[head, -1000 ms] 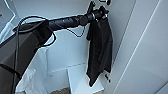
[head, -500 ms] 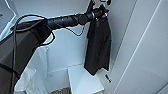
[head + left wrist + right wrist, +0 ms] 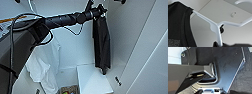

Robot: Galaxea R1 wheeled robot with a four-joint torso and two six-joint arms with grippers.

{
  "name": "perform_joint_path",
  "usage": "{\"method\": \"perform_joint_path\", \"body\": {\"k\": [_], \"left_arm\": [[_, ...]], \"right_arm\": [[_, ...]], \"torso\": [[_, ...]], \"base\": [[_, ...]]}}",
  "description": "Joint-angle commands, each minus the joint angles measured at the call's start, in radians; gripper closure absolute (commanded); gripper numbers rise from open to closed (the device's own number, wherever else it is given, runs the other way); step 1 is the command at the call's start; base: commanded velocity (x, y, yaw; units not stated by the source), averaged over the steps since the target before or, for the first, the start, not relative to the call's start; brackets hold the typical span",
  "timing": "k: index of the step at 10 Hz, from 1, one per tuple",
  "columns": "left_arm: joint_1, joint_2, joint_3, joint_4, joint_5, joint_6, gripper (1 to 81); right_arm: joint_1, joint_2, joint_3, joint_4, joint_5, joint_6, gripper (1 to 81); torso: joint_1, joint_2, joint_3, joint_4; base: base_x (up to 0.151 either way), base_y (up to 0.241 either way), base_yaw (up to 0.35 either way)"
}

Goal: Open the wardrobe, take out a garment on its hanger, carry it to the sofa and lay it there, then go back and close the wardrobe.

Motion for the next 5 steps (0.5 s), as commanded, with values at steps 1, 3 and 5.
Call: {"method": "perform_joint_path", "body": {"k": [1, 3, 5], "left_arm": [[-0.192, 0.003, -0.004, 0.048, -0.025, 0.021, 81.1], [-0.159, 0.034, -0.001, 0.048, -0.023, 0.021, 81.1], [-0.106, 0.100, -0.004, 0.064, 0.006, 0.021, 81.1]], "right_arm": [[0.027, 0.009, 0.008, 0.012, -0.070, -0.004, 1.0], [0.027, 0.009, 0.008, 0.012, -0.069, -0.004, 1.0], [0.027, 0.011, 0.008, 0.012, -0.067, -0.004, 1.0]], "torso": [[0.000, 0.000, 0.000, -0.003], [0.000, 0.000, 0.000, 0.051], [0.000, 0.000, 0.000, 0.057]], "base": [[0.000, 0.000, 0.000], [0.000, 0.000, 0.000], [0.000, 0.000, 0.000]]}}
